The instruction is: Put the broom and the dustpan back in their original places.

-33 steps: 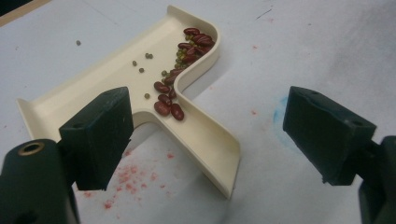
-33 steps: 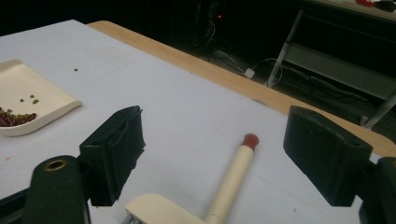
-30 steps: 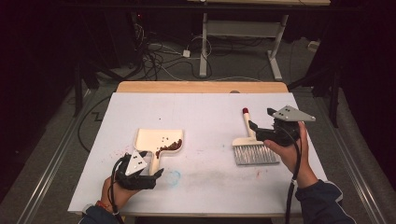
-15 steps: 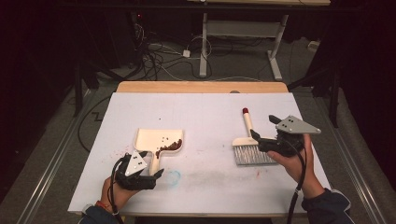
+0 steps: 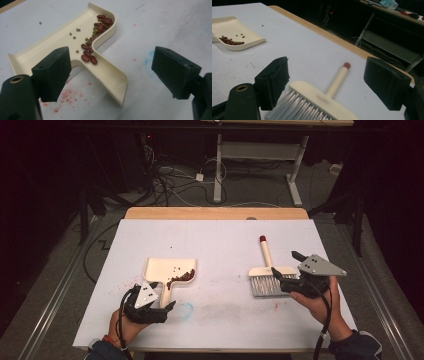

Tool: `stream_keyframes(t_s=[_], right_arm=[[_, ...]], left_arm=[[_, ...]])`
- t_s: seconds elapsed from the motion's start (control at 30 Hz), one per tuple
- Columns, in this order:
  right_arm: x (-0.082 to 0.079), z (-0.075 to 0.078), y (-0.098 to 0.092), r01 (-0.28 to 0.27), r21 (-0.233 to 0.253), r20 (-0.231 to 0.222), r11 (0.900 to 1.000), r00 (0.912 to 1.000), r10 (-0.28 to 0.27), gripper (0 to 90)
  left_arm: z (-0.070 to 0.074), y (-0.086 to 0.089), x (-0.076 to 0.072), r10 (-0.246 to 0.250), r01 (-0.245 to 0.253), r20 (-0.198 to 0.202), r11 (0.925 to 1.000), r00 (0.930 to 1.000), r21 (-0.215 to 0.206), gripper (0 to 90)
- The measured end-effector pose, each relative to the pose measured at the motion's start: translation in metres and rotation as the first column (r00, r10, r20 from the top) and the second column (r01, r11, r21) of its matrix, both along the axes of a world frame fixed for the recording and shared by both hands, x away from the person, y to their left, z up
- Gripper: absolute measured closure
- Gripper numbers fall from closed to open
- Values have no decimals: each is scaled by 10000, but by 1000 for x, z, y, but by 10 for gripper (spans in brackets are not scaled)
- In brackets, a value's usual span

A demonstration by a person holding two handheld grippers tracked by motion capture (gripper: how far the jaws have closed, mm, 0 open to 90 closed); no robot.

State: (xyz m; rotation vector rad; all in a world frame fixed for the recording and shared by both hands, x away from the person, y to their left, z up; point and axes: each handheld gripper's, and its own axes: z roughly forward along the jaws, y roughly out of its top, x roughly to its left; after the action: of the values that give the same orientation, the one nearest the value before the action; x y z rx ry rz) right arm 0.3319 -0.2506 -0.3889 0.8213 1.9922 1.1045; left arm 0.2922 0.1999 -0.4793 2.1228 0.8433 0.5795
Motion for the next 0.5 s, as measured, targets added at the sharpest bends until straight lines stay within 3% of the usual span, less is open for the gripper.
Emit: stream_keyframes(t_s=[0.5], right_arm=[[-13, -18, -15, 65, -33, 292, 10000, 9996, -64, 204]], left_arm=[[-1, -3, 1, 2, -2, 1, 9999, 10000, 141, 150]])
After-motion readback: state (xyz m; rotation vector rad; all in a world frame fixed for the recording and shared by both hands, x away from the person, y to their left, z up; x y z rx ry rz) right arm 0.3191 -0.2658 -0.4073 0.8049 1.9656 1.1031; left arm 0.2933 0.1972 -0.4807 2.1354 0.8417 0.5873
